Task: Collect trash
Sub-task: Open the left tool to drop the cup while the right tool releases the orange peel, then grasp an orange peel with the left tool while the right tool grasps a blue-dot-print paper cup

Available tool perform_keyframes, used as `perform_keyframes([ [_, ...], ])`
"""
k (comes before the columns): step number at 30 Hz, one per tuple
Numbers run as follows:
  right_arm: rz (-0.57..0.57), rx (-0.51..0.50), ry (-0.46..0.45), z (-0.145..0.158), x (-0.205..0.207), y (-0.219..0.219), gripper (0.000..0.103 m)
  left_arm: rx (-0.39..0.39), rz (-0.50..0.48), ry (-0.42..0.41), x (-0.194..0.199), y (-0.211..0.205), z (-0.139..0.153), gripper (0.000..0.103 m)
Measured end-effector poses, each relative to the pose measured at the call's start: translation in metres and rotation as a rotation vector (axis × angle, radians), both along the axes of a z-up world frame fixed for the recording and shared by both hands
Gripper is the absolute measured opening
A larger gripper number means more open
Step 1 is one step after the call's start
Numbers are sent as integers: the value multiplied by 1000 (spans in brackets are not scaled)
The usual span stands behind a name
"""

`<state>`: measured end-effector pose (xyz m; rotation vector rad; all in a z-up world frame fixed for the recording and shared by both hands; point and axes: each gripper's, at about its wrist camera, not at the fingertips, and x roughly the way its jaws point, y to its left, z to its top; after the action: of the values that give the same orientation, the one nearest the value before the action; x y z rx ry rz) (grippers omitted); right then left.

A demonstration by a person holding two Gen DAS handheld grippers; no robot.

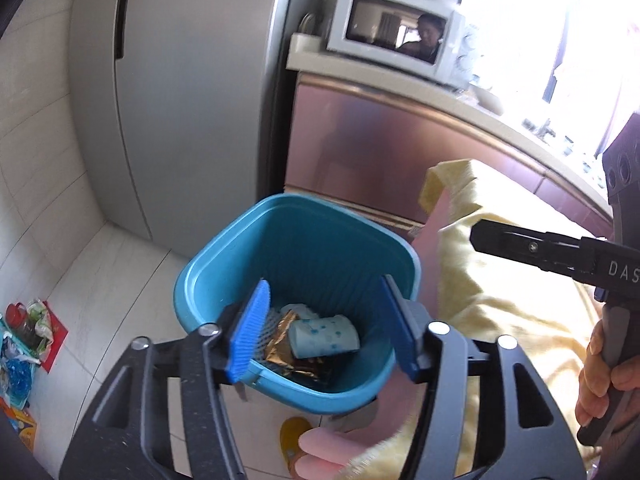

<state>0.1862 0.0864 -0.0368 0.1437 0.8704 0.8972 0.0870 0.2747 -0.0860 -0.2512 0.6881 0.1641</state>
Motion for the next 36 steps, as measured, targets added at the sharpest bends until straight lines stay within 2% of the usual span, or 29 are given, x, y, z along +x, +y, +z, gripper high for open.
perform_keyframes([
  [5, -55, 21, -78, 21, -22, -47, 41, -10, -80, -57, -10, -22, 18, 62],
  [10, -145, 15, -124, 29, -49, -104, 42, -14, -198, -101, -11, -60, 35, 63],
  [18, -382, -25, -174, 31, -100, -207, 43, -22, -431, -118, -5, -148, 46, 63],
  [27, -663, -87, -241, 40, -152, -318, 43, -31, -713, -66, 12, -266, 38, 62],
  [32, -792, -98, -264, 42, -168, -366, 43, -21, -801, -2, 29, -322, 25, 61],
  [36, -866, -100, -266, 39, -177, -392, 43, -15, -818, 48, 48, -350, 15, 57],
])
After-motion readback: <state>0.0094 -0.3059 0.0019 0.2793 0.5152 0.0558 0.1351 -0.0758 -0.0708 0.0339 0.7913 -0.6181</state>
